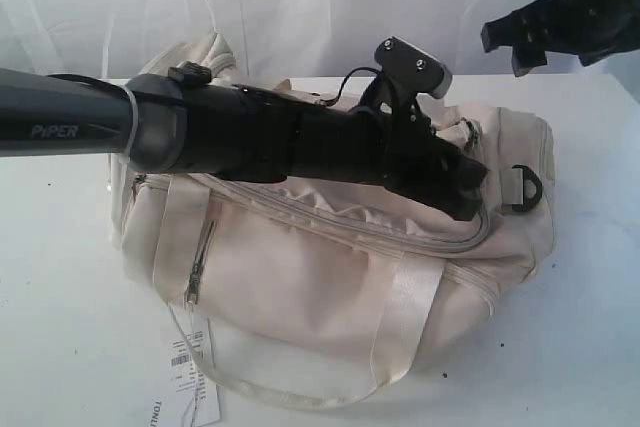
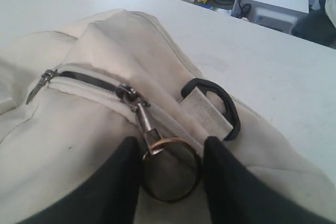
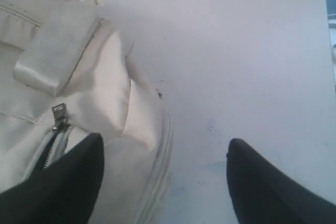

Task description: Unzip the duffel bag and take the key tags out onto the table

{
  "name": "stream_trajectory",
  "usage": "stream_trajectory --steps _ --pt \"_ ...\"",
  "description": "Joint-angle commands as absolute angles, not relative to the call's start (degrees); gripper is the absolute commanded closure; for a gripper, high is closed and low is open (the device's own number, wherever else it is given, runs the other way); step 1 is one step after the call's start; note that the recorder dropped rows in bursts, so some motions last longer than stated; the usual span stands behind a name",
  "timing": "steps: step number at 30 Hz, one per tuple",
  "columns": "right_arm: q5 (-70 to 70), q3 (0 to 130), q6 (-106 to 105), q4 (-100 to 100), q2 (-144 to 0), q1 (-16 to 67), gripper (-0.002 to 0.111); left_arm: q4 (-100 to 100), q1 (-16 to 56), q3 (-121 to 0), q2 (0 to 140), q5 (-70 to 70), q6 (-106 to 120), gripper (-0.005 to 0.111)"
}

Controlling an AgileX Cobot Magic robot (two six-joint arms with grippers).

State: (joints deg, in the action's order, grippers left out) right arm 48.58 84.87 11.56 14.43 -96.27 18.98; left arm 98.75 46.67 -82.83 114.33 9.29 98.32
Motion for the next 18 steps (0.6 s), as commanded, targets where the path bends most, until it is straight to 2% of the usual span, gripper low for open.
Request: stream_trajectory --steps 1,10,16,18 --pt "47.52 84.62 12.28 9.91 -96.19 18.56 0.046 99.95 47.05 -83.06 113.83 10.54 97.23 0.079" --pt "49.29 84.62 12.28 5.62 -97.09 18.56 0.052 99.95 47.05 -82.77 111.34 11.88 95.78 0.106" --pt "49.77 84.62 12.28 4.70 -98.51 18.56 0.052 99.95 47.29 -81.73 111.23 11.69 95.54 0.107" --pt "49.66 84.62 12.28 4.70 -98.90 18.56 0.051 99.95 47.41 -81.63 111.35 11.01 93.86 0.101"
